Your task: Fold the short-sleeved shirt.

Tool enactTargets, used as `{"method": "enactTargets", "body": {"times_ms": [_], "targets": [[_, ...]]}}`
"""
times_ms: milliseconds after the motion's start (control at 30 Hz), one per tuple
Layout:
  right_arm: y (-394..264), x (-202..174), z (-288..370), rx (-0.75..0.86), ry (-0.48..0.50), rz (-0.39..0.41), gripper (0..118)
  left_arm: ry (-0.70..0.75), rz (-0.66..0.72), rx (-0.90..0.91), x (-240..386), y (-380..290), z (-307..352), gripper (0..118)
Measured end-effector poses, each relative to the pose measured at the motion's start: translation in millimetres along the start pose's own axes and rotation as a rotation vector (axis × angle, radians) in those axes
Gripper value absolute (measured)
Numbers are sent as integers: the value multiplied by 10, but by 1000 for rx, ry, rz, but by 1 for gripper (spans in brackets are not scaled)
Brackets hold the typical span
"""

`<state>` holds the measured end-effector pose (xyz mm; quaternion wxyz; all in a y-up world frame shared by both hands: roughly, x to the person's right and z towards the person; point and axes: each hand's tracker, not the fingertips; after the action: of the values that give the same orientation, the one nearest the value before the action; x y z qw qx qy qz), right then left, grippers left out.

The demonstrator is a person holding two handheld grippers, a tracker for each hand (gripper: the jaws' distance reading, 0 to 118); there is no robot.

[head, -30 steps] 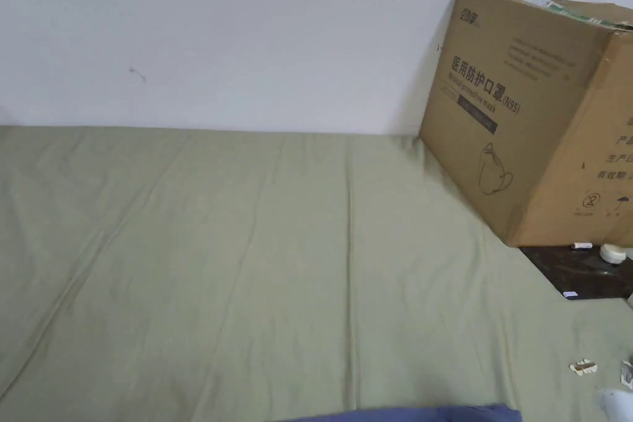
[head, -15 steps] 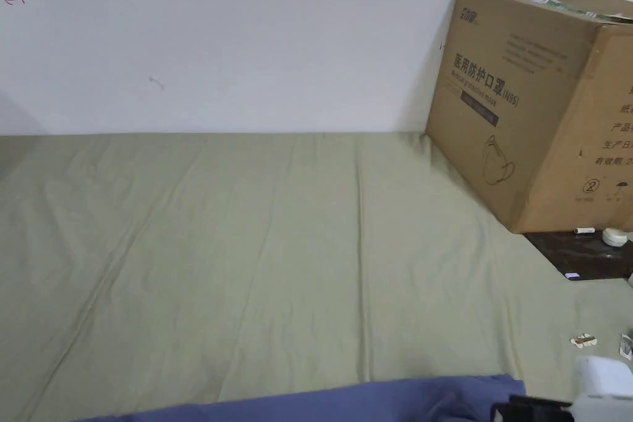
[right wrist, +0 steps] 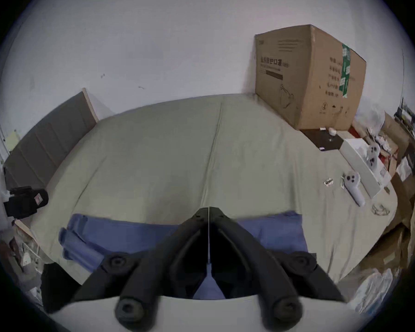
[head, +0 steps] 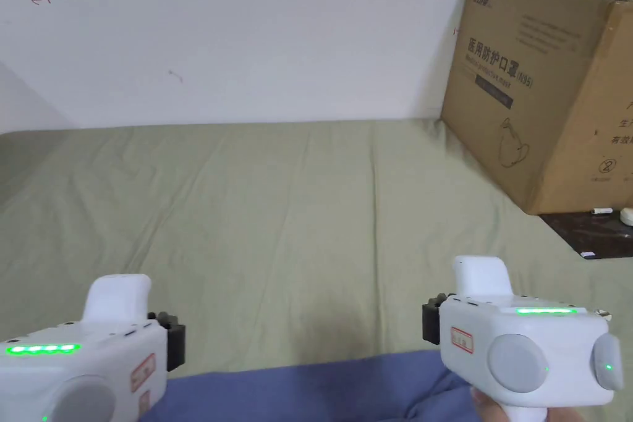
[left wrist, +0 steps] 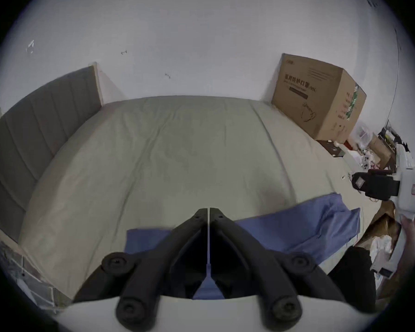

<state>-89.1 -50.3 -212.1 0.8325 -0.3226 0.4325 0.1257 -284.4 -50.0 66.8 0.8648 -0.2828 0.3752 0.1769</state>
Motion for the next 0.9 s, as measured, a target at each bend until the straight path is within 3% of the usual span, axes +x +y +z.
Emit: {"method": "enactTargets", "body": {"times_ms": [167,300,467,500,533,567,600,633,733,833,900], "targets": [[-31,-162,-12,21,-69,50,0,11,13,-48,71,-93,-81,1],[-9,-223,27,12,-8,49,0,-63,149,-139,-416,-47,-203,1],[-57,-167,40,5,-1,72,0,-634,640,-324,-1781,-254,-421,3],[-68,-137,57,-5,18,50,0,-672,691,-341,-1967,-344,-429,10],[-73,-118,39,-22,19,36,0,-658,703,-331,-2133,-424,-420,24],[-83,-105,20,-37,14,31,0,-619,693,-307,-2258,-496,-389,55],[-98,-100,5,-43,9,34,0,-607,687,-288,-2243,-545,-266,106],[-128,-79,3,-50,3,40,0,-601,694,-275,-2339,-614,-255,118],[-202,-92,2,-76,-30,83,0,-635,744,-255,-2519,-767,-219,118],[-228,-111,103,-110,-44,67,0,-617,786,-294,-2643,-896,-315,118],[-257,-67,91,-129,-47,62,0,-602,774,-324,-2338,-1031,-521,118]]}}
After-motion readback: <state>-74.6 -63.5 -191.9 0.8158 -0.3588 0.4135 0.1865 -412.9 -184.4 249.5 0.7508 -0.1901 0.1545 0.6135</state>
